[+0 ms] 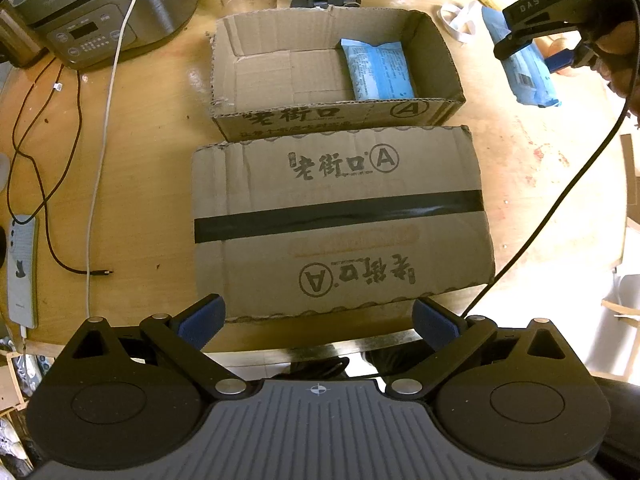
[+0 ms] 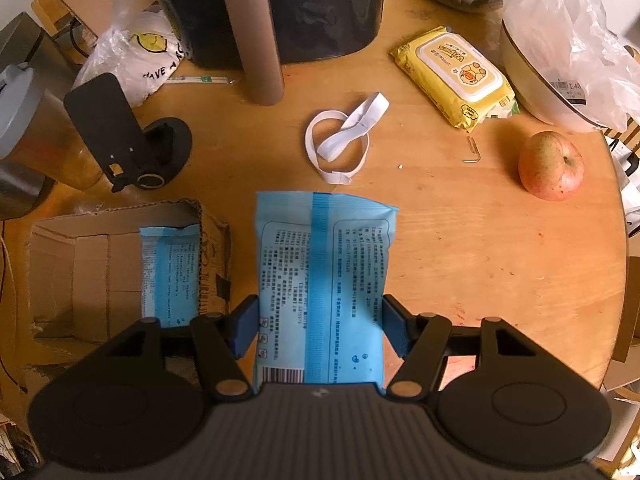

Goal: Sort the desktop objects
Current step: 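Lift the smaller blue packet off the table with the right tool, then carry the smaller blue packet with the right tool toward the box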

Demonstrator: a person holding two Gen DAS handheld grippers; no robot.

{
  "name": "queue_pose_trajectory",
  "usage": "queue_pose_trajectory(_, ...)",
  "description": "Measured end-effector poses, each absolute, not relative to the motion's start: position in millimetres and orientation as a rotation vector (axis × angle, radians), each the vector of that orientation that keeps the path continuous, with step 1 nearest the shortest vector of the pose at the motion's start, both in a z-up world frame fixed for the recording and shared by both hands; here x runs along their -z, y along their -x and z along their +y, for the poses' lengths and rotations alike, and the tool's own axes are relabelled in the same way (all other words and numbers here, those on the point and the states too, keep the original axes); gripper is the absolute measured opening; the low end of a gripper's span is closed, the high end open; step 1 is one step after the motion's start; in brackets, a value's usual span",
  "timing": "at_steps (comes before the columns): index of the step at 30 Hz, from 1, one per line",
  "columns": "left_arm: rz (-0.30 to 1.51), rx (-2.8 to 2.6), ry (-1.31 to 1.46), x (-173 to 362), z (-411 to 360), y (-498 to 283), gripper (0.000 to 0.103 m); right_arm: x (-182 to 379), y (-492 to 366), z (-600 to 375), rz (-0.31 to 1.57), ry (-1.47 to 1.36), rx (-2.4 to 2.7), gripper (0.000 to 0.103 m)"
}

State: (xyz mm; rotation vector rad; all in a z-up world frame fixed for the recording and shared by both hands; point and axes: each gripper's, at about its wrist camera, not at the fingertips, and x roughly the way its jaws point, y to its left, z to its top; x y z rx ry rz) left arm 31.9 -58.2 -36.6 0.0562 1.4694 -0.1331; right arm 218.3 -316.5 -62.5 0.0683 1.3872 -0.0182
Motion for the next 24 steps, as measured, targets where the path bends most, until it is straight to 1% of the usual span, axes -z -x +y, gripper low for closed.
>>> queue_pose_trajectory(24, 1.458, 0.111, -0.041, 34.0, -31.0, -28.4, 0.103, 55.8, -219.7, -284.4, 1.368, -0.075, -0.018, 0.063)
